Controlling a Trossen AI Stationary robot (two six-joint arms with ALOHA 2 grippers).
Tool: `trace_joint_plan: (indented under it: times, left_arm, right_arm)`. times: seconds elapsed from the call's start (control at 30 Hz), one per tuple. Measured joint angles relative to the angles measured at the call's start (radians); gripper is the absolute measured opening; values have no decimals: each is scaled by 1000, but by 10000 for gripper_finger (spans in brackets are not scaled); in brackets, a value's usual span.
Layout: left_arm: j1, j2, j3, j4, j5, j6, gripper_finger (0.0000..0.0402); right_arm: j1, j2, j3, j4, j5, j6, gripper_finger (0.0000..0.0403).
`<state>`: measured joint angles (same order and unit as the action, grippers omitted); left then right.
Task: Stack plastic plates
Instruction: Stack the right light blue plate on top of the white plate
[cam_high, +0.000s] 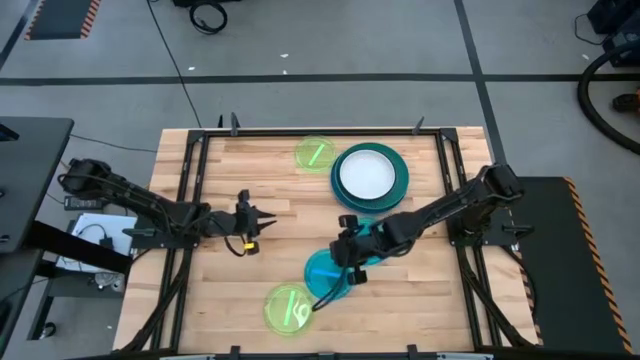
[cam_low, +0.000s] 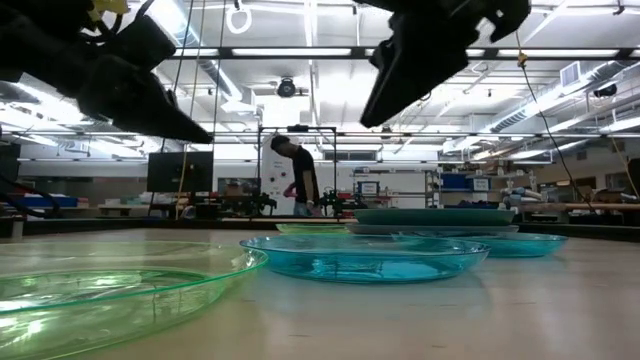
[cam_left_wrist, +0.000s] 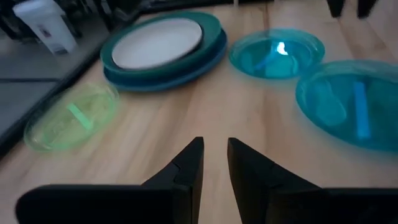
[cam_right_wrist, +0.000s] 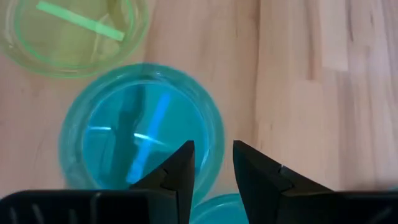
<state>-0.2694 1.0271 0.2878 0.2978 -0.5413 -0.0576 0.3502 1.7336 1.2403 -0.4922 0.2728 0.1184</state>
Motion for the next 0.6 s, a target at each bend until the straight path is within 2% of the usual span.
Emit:
trace_joint_plan:
  times: [0.17, 0.4, 0.6]
  left_arm:
    - [36, 0, 0, 31, 1, 27, 80]
    - [88, 0, 0, 31, 1, 32, 80]
    - [94, 0, 0, 68, 2, 180, 80]
  right_arm:
    - [17, 0, 0, -102, -31, 136, 118]
    - [42, 0, 0, -181, -26, 149, 118]
    - [65, 0, -30, -232, 27, 224, 118]
